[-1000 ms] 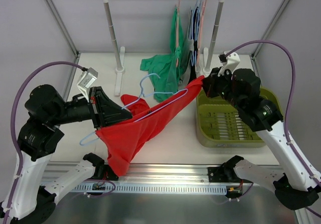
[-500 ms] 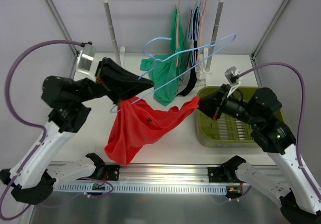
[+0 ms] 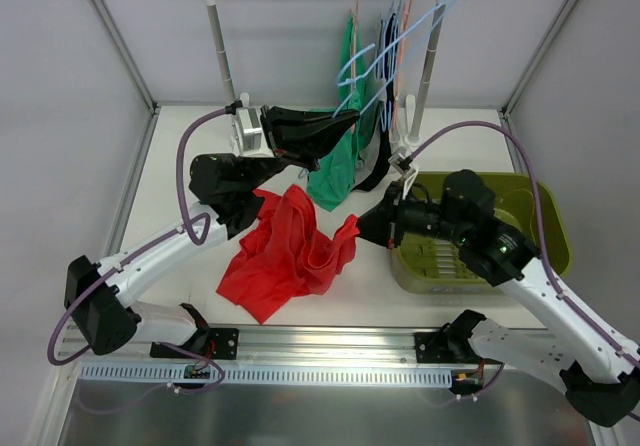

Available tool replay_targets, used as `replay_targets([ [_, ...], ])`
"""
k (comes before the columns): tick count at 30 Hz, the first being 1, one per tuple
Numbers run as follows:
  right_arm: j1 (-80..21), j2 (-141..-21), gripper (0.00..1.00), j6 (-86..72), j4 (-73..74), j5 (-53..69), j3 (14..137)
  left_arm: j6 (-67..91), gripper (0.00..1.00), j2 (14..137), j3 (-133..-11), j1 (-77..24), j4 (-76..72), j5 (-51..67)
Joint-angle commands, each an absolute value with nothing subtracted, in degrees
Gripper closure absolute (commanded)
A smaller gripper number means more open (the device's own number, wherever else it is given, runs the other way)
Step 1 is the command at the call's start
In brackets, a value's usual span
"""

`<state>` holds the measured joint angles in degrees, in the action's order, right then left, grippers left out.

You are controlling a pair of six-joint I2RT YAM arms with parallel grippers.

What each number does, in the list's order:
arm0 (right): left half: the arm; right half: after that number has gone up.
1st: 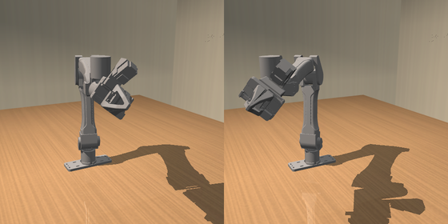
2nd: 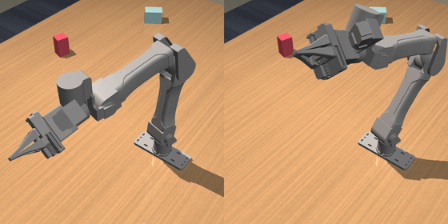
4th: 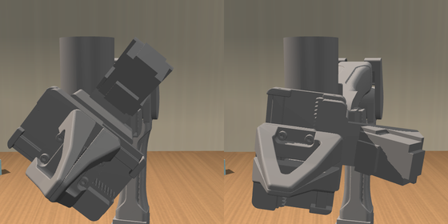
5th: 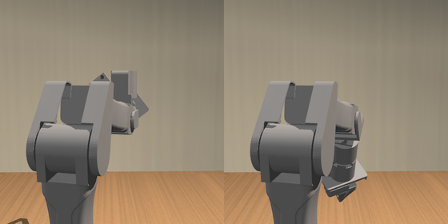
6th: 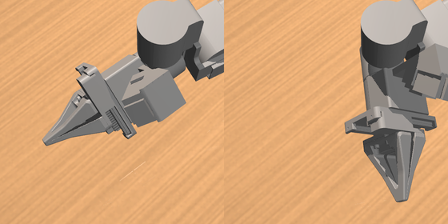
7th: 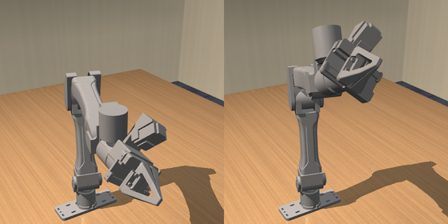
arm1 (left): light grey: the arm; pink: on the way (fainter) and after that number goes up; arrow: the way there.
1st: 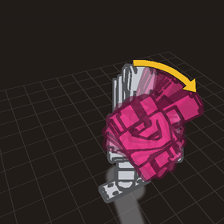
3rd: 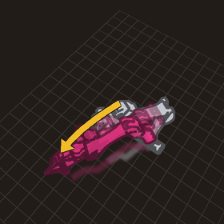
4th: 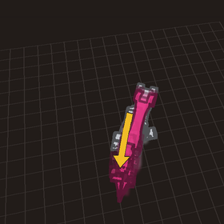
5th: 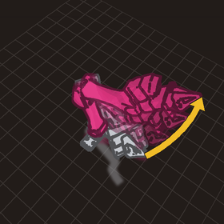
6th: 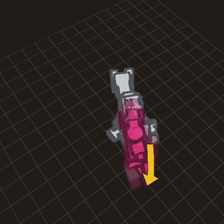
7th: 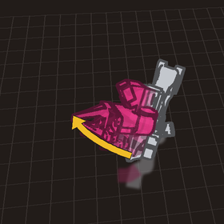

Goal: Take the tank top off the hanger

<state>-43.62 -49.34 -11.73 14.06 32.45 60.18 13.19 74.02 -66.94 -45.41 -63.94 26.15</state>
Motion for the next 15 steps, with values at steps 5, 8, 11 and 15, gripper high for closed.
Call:
replay_targets([
  [5,-46.6,-51.6,1.0,-11.0,21.8,12.8,55.4,2.1,1.0,69.7,-65.1,-46.8,-85.2,13.6],
  [8,-47.7,-50.5,1.0,-11.9,21.4,12.3,53.2,-1.2,1.0,62.7,-61.1,-46.9,-75.2,13.5],
  [11,-49.4,-50.1,0.85,-12.3,20.3,12.7,51.2,-0.6,1.0,53.9,-54.6,-47.1,-65.9,11.0],
  [15,-50.7,-51.7,0.09,-12.2,18.7,13.4,49.4,5.7,1.0,42.6,-46.2,-47.1,-54.0,-4.9],
])
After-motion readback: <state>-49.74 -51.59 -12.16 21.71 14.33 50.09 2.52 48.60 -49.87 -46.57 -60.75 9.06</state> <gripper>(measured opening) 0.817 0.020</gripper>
